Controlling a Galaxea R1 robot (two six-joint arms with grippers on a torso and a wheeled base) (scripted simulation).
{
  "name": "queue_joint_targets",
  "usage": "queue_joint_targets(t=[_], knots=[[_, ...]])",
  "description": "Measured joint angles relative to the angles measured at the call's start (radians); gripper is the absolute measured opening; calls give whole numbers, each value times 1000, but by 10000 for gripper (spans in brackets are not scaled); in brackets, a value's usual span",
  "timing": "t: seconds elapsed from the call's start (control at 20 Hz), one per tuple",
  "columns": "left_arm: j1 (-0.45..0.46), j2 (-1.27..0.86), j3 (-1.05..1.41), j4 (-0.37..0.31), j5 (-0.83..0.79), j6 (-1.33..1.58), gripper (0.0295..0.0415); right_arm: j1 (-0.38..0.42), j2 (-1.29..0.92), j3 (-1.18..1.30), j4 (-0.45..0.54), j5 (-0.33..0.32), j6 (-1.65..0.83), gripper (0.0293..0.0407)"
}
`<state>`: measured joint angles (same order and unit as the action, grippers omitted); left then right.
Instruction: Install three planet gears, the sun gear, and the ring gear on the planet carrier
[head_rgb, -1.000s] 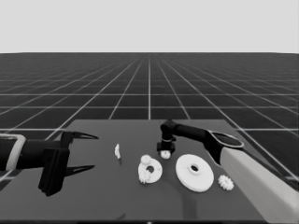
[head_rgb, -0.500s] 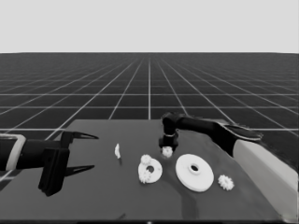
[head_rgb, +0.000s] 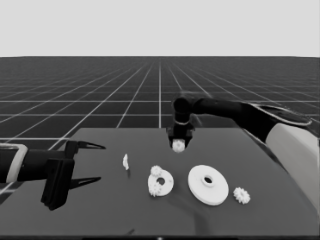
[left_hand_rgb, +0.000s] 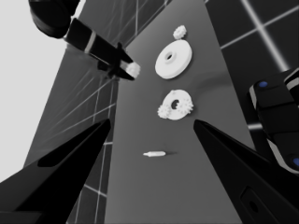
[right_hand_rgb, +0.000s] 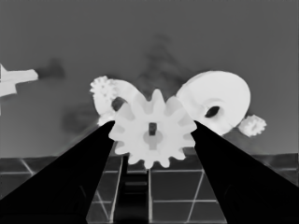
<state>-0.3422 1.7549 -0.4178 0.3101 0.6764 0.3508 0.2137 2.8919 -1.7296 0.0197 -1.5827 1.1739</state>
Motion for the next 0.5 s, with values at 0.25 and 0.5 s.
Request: queue_joint_targets(t=[0.25,0.5], knots=[[0,0,0,0,0,0,385,6,-2,222,8,5,207,312],[0,0,0,0,0,0,385,-120,-3,240,-145,33,225,312]])
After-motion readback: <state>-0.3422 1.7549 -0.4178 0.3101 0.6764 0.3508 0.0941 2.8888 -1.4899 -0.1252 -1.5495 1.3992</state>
